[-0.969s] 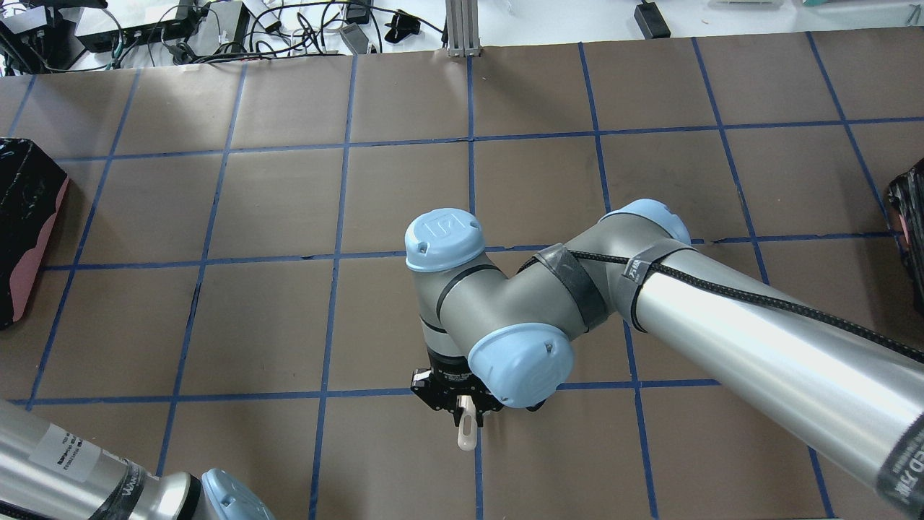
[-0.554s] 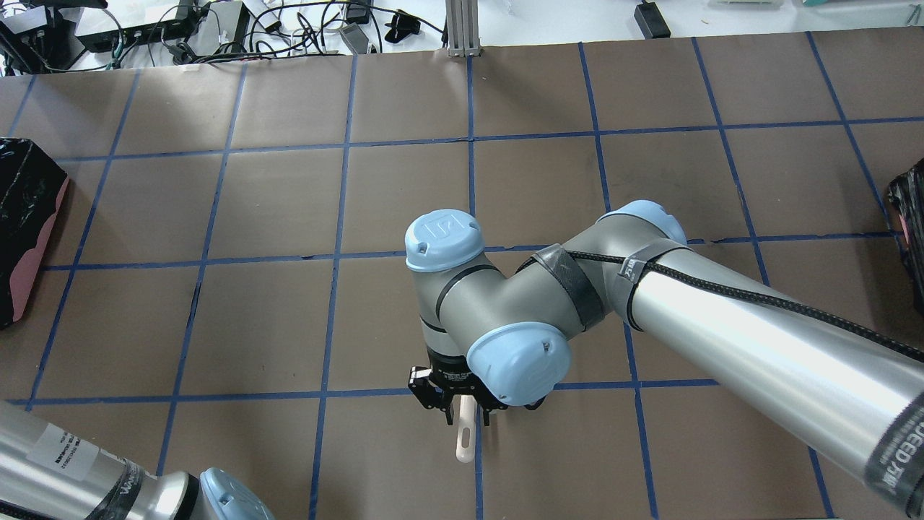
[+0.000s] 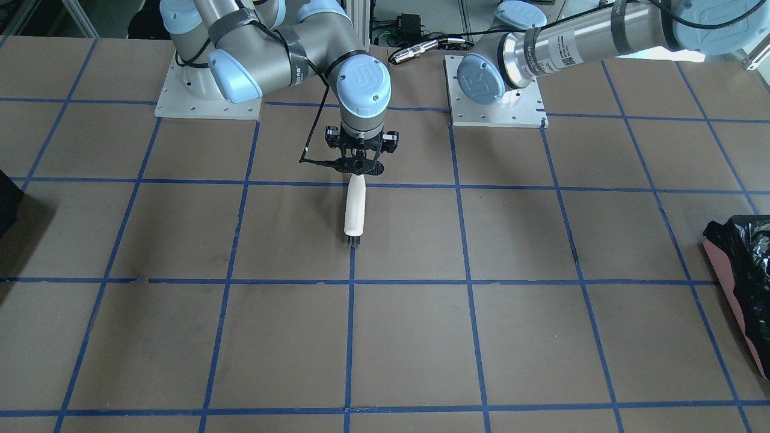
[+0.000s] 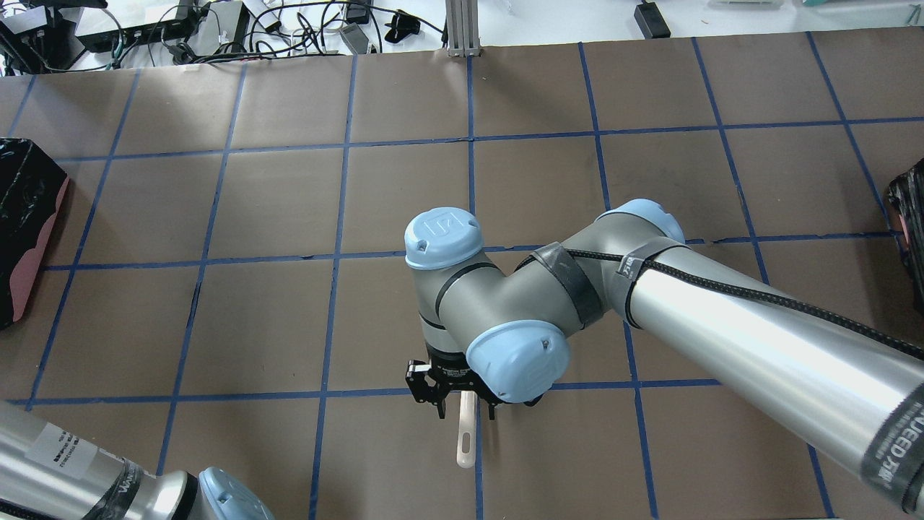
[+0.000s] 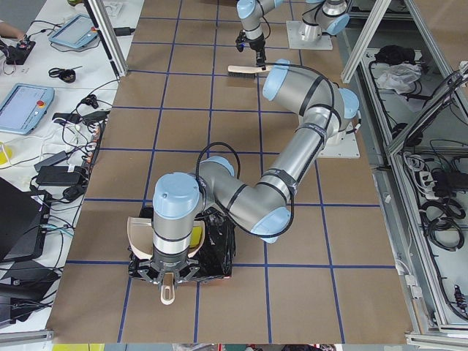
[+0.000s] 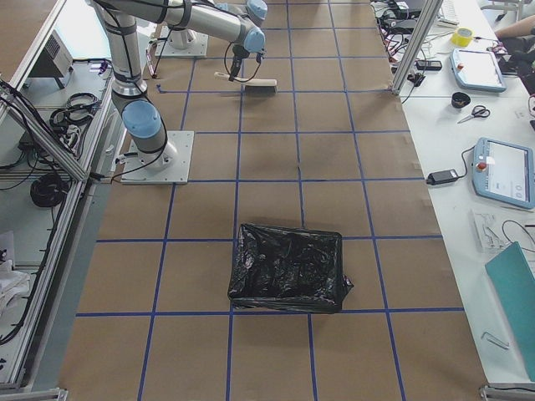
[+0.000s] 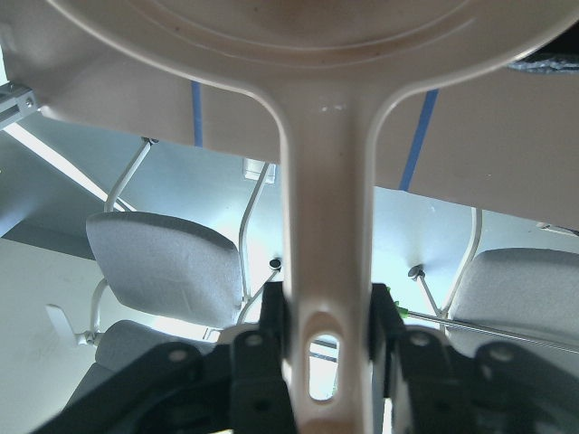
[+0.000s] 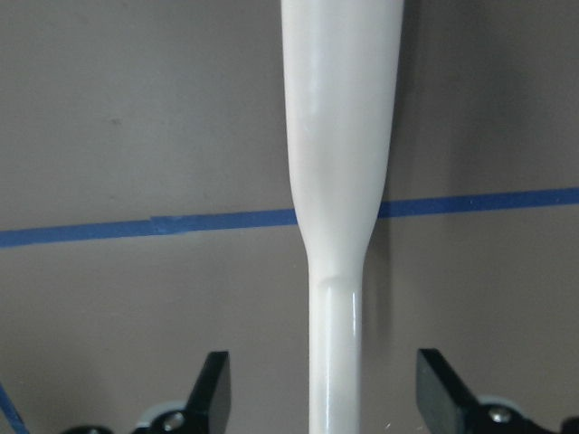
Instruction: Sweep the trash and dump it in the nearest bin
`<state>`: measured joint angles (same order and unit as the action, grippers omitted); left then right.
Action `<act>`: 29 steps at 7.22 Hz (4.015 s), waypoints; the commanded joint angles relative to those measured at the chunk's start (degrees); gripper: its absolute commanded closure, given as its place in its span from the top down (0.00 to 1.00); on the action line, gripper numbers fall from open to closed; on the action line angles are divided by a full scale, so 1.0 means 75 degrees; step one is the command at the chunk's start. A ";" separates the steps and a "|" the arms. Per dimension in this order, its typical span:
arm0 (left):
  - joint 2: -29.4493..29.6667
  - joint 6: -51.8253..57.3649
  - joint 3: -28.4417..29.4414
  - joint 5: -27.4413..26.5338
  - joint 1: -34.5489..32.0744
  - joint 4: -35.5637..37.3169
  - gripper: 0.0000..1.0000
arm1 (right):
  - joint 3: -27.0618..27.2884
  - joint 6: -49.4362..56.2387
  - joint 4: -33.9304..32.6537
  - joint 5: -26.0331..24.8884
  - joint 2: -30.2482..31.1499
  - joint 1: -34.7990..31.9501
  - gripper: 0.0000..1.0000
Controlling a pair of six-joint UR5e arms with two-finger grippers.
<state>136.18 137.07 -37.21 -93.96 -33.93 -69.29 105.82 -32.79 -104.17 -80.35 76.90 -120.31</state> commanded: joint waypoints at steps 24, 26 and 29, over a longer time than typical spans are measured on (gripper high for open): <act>-0.2956 -0.7520 -0.4491 -0.1476 -0.2529 0.0980 0.00 | -0.2028 0.4864 0.2182 -0.1439 0.2439 0.3889 1.00; -0.3238 -0.9151 -0.5335 -0.1078 -0.3021 0.0918 0.00 | -0.2016 0.4864 0.2170 -0.1415 0.2438 0.3889 1.00; -0.3356 -1.0829 -0.5899 -0.1077 -0.3608 0.0907 0.00 | -0.2004 0.4864 0.2170 -0.1439 0.2439 0.3889 1.00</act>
<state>111.26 61.51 -79.27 -102.14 -59.30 -62.44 90.77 3.69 -87.85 -91.11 95.24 -91.15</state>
